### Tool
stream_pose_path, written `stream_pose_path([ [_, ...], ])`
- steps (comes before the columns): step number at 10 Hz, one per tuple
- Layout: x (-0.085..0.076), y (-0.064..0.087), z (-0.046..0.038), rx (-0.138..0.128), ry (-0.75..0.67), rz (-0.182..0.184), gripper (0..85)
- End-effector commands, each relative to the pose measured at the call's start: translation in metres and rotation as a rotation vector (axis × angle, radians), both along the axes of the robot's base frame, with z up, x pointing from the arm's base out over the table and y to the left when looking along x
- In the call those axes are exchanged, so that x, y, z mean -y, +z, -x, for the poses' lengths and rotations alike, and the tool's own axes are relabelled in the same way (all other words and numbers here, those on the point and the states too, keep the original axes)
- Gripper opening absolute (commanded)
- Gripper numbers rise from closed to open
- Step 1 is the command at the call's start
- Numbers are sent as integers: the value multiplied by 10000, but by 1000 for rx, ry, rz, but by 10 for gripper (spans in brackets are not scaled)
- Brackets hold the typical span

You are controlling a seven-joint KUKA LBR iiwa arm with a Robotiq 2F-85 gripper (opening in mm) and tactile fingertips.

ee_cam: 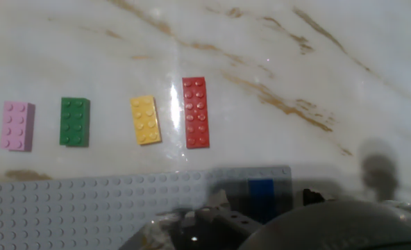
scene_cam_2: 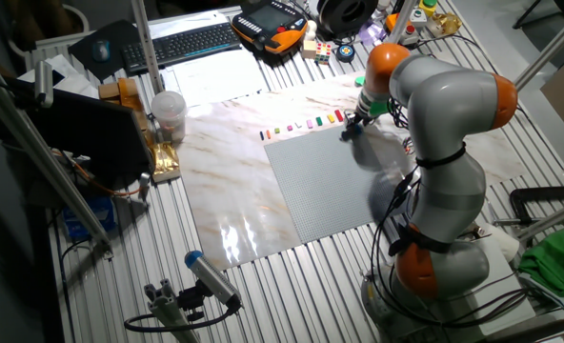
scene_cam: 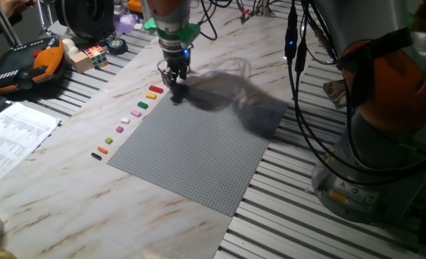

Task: Build with small Lego blocks

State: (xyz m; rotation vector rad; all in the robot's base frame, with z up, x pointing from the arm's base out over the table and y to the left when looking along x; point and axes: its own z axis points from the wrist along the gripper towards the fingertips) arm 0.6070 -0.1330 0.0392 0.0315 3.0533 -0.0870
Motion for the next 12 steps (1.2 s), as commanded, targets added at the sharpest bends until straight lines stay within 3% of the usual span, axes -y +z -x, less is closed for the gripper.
stream_pose_path([
  [1, -32, 36, -71, -6, -1, -5, 543],
  [3, -86, 63, -223, -3, -1, -14, 497],
  [7, -276, -9, -404, 16, -5, -22, 490],
  [12, -320, -84, -512, 27, 28, -46, 460],
])
